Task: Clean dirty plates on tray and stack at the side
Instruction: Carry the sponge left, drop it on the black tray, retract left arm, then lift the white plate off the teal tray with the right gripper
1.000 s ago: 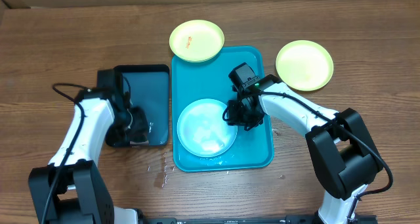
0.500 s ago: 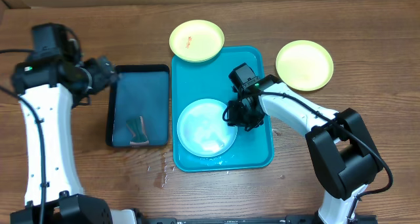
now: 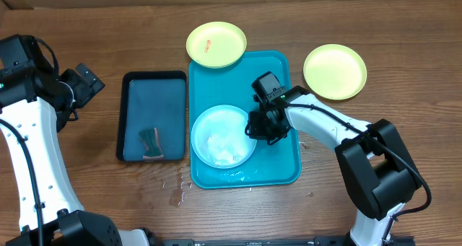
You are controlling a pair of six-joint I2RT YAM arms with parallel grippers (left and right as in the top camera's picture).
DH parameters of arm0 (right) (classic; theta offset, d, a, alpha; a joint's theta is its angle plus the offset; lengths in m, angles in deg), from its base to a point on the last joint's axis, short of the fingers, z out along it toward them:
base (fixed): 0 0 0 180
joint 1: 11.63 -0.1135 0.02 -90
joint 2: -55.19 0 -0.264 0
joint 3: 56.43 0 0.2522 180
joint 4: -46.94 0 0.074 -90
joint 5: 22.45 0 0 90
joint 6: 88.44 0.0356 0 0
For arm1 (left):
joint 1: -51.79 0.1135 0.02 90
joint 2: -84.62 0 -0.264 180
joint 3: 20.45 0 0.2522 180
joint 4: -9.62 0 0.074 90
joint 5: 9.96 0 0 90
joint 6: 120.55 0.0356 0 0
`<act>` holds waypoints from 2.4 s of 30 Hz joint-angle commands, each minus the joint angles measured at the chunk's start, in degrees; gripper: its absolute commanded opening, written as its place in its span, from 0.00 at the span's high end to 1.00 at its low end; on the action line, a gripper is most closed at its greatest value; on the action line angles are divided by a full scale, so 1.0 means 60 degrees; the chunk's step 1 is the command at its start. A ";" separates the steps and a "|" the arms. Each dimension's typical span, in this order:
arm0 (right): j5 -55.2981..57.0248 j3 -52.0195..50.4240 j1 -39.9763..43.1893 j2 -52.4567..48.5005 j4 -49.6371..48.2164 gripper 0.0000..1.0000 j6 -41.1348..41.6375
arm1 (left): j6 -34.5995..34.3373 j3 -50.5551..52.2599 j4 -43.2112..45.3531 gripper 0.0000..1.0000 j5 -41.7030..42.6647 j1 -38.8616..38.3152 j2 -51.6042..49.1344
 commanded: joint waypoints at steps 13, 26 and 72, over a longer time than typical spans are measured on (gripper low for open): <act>0.0543 0.3391 0.1220 -0.0062 0.2779 0.96 -0.0204 | -0.0157 -0.0160 -0.0025 0.00 -0.0007 0.0004 0.0069; 0.2543 0.4149 -0.0688 -0.0102 0.0568 0.96 0.0659 | -0.0157 -0.0160 -0.0025 0.00 -0.0007 0.0004 0.0066; 0.8517 0.4156 -0.4302 -0.0466 -1.0214 0.96 -1.0506 | -0.0157 -0.0160 -0.0025 0.00 -0.0004 0.0004 0.0066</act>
